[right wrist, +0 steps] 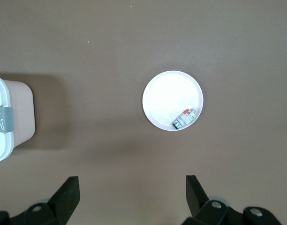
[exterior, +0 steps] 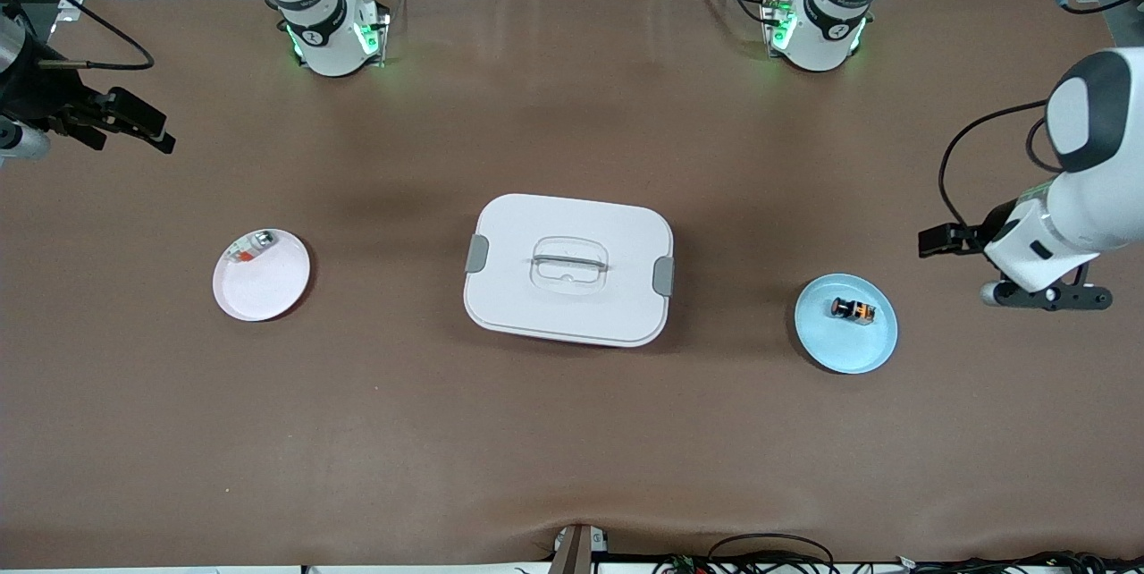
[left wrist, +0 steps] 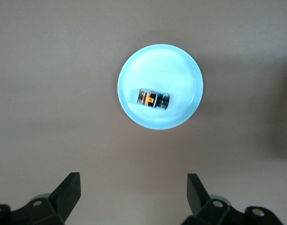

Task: Transfer orange switch to right arm and place
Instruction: 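Lower the left gripper over the orange switch on the blue plate, then close the left gripper on the orange switch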

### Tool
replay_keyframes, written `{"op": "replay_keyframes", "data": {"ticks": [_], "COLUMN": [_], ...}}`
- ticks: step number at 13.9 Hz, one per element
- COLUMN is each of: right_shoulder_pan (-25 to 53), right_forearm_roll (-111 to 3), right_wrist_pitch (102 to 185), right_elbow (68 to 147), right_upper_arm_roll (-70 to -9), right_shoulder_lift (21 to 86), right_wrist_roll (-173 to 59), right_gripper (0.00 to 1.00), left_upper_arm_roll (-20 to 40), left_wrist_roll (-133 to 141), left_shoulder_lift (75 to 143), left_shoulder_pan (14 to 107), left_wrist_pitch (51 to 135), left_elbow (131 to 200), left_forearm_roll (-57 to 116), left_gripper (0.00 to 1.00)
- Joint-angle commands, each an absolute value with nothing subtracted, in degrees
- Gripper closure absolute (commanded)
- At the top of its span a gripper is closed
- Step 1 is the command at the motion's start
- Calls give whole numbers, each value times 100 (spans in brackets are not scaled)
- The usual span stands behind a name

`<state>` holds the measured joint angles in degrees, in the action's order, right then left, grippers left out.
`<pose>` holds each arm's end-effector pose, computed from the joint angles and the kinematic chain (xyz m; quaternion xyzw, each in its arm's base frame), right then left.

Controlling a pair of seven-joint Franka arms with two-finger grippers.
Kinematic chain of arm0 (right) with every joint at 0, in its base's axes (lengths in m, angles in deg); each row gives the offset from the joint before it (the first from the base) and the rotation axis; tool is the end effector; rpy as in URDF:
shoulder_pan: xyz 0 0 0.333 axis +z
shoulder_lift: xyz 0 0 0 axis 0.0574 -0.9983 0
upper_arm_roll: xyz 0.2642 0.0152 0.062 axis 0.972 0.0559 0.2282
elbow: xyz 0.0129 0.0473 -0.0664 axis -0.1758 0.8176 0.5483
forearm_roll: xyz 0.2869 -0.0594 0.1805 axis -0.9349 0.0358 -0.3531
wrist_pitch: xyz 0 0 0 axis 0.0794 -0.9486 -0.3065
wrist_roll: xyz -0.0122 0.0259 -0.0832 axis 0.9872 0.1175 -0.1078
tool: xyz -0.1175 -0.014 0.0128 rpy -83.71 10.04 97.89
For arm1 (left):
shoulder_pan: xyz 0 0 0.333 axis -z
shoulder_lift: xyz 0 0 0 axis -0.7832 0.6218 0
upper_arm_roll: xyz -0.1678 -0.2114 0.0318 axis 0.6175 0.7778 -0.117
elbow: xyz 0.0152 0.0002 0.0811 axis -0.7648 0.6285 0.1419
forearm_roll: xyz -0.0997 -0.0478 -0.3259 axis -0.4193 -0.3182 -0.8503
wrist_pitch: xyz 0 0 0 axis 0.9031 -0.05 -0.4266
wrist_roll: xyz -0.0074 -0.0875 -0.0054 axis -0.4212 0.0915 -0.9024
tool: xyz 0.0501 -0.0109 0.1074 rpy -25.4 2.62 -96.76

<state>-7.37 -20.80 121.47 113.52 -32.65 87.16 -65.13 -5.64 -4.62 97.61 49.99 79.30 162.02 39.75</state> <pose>0.4577 -0.0107 0.5540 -0.9981 0.0517 0.0076 0.0326 0.5614 -0.0062 0.4079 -0.9975 0.0333 0.0629 0.0041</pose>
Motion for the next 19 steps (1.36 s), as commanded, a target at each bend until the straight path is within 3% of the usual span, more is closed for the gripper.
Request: {"op": "replay_keyframes", "data": {"ticks": [1, 5, 12, 19], "right_shoulder_pan": [-865, -874, -874, -883], "right_forearm_roll": [-2168, -2168, -2168, -2168], "right_wrist_pitch": [12109, 12100, 12065, 12065], "right_elbow": [11381, 11381, 11381, 11381], "right_upper_arm_roll": [-3208, -3208, -3208, -3208], "right_shoulder_lift": [8788, 8788, 8780, 8779], "right_wrist_roll": [-6423, -6423, -6432, -6432], "right_gripper": [0, 0, 0, 0], "left_upper_arm_roll": [-584, -575, -540, -496], "left_wrist_roll": [-712, -1108, -1161, -1091], "left_shoulder_lift": [9918, 10164, 10876, 10974], "left_shoulder_pan": [4997, 4918, 4971, 4997], "left_wrist_pitch": [8451, 9418, 10017, 10676], "left_elbow": [16441, 16899, 16917, 17452], "left_forearm_roll": [3973, 3973, 3973, 3973], "left_gripper": [0, 0, 0, 0]}}
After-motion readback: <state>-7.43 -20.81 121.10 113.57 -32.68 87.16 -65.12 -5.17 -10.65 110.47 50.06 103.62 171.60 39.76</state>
